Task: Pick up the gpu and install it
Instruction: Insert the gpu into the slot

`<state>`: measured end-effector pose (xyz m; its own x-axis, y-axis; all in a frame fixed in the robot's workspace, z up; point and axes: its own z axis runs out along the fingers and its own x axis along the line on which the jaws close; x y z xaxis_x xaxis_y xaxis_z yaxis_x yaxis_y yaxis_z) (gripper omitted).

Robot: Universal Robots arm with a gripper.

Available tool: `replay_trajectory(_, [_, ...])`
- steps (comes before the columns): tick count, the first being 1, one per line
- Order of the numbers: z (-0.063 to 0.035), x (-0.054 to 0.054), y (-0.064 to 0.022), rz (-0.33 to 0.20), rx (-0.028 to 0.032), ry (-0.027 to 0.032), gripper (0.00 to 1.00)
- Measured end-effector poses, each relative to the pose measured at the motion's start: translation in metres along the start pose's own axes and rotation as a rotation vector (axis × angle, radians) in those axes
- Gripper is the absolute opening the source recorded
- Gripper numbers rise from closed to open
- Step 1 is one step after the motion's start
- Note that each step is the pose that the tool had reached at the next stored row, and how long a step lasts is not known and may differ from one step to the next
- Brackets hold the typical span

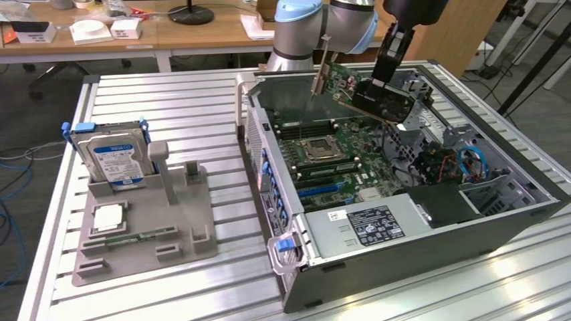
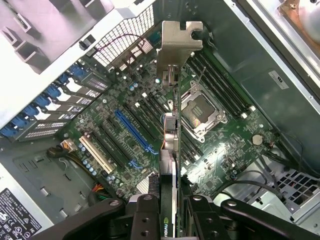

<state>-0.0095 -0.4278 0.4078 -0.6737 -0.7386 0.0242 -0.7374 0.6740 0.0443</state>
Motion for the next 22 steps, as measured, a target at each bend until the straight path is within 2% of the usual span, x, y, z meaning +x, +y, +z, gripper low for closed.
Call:
replay_trajectory(11, [0.0, 0.0002, 0.0009, -0.008, 0.0007, 0.001, 0.26])
replay_trajectory(22, [0.0002, 0.0002, 0.0009, -0.155, 0.0043, 0.0074, 0.26])
